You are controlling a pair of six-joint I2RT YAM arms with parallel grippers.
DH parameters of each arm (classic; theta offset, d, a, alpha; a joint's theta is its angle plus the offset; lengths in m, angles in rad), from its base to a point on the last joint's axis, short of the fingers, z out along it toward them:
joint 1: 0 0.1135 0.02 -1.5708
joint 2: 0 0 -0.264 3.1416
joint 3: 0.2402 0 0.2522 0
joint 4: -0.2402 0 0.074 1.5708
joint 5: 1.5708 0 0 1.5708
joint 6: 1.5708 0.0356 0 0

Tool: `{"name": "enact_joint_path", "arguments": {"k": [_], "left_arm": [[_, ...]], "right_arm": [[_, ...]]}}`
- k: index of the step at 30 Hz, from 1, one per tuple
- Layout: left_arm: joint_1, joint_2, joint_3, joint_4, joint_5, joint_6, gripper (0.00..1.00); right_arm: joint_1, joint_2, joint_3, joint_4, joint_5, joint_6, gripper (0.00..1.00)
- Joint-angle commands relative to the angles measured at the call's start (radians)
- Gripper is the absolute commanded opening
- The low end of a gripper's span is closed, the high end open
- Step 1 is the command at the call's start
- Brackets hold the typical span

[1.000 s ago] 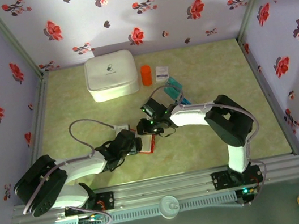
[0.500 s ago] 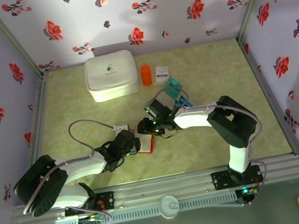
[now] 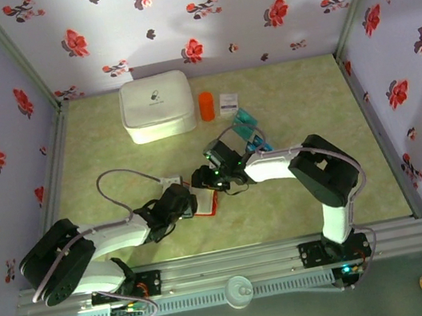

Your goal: Put the credit cards into the card holder

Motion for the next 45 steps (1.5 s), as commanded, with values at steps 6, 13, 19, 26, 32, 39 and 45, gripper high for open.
{"name": "enact_joint_path", "arguments": {"k": [6,13,19,26,32,39,45], "left_arm": [[-0.004,-0.007,-0.023,0.005,0.05,-0.007,0.49],[-0.005,-0.012,-0.026,0.006,0.047,-0.01,0.48],[-0.004,-0.014,-0.027,0.006,0.046,-0.011,0.45],[-0.004,-0.014,-0.029,0.011,0.044,-0.012,0.45],[-0.004,-0.014,-0.031,0.012,0.044,-0.011,0.45],[-0.004,-0.014,-0.033,0.015,0.044,-0.011,0.45],[-0.004,-0.02,-0.034,0.011,0.041,-0.013,0.52]], "right_arm": [[-0.003,0.017,-0.02,0.021,-0.016,0.028,0.51],[-0.004,0.01,-0.025,0.023,-0.017,0.035,0.55],[-0.003,-0.018,-0.046,0.038,-0.017,0.046,0.6],[0.003,-0.058,-0.07,0.041,-0.002,0.061,0.6],[0.004,-0.051,-0.082,0.039,0.011,0.076,0.56],[0.004,-0.008,-0.077,0.067,-0.008,0.108,0.55],[0.003,0.023,-0.061,0.123,-0.043,0.139,0.54]]}}
